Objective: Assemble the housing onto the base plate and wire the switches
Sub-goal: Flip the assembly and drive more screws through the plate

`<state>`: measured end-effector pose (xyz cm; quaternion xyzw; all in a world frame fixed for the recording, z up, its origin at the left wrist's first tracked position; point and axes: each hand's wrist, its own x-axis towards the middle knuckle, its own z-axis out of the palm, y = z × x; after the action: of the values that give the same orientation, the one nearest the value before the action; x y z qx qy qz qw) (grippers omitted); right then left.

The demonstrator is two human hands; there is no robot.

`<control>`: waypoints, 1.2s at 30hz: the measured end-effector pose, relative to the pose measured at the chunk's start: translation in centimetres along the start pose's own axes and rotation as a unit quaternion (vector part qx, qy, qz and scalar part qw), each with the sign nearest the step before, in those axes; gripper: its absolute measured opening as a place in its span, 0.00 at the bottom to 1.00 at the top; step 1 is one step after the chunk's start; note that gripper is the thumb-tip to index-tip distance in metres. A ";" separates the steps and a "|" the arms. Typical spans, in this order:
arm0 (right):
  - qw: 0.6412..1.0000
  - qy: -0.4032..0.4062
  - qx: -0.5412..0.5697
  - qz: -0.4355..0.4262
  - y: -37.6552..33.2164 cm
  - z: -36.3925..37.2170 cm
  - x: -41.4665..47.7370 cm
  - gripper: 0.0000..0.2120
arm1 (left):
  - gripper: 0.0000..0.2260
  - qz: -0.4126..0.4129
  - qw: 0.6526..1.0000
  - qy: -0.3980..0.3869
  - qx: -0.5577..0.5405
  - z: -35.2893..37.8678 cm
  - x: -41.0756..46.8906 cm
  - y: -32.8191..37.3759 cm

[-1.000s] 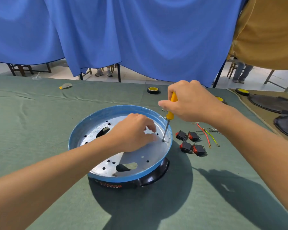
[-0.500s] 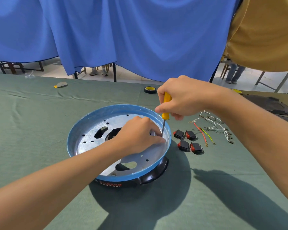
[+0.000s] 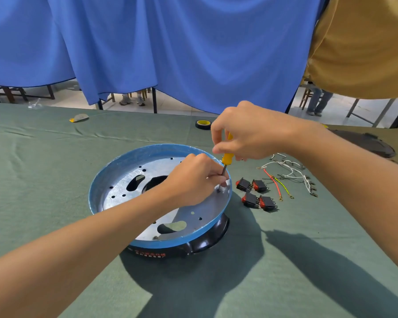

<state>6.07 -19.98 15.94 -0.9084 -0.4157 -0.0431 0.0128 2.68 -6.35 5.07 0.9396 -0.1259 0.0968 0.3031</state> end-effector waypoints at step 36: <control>1.000 -0.028 0.000 -0.001 0.2 -0.5 0.7 0.10 | 0.05 -0.004 1.000 -0.001 0.011 -0.3 0.1 0.4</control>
<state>6.65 -19.66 16.45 -0.9086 -0.4172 -0.0180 0.0016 2.60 -6.47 5.57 0.9436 -0.1213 0.0957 0.2927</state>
